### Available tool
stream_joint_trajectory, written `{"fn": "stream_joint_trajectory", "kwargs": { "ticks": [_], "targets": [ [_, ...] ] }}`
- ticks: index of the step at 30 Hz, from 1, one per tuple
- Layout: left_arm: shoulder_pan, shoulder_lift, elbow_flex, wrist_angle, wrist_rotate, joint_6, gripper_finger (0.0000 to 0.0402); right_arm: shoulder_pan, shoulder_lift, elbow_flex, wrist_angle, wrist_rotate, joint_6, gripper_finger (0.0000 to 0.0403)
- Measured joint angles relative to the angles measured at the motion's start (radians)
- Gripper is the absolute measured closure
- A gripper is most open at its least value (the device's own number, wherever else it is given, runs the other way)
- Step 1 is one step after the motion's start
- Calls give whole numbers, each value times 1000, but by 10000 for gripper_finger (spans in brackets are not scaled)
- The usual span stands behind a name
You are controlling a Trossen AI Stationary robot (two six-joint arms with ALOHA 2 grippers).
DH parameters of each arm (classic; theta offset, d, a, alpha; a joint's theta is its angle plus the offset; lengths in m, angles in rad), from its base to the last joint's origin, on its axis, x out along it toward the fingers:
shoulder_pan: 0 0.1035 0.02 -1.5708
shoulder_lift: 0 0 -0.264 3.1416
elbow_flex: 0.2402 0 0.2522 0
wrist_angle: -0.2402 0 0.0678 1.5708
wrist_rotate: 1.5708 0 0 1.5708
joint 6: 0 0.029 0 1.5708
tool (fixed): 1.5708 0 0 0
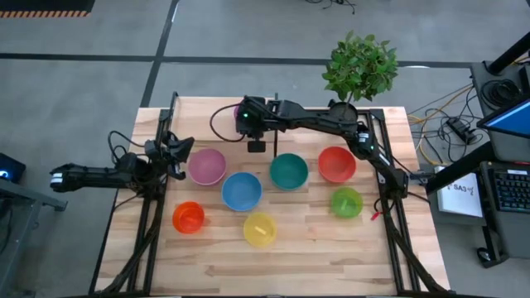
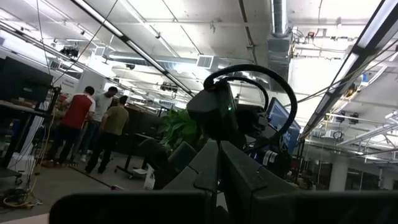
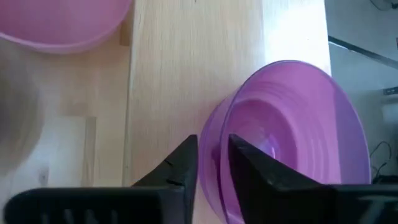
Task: Place and stack bowls onto a shelf
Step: Put the purple bowl on the shelf, then put the blue bowl on the shelf
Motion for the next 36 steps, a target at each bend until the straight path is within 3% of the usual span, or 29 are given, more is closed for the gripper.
{"fn": "stream_joint_trajectory", "kwargs": {
  "ticks": [8,16,21,28,32,36],
  "targets": [
    [0,0,0,-1,0,0,402,34,-83,16,-69,-7,51,296],
    [0,2,7,-5,75,-8,402,189,-294,-64,-177,-123,172,315],
    [0,22,43,-19,191,-36,402,340,-479,-340,-24,-124,248,321],
    [-2,109,112,-20,317,-93,402,537,-771,-866,427,-27,343,322],
    [-24,198,172,-19,401,-107,402,589,-922,-1108,634,1,360,322],
    [-67,334,237,-20,404,-146,402,597,-1038,-1301,791,1,385,322]
  ]
}}
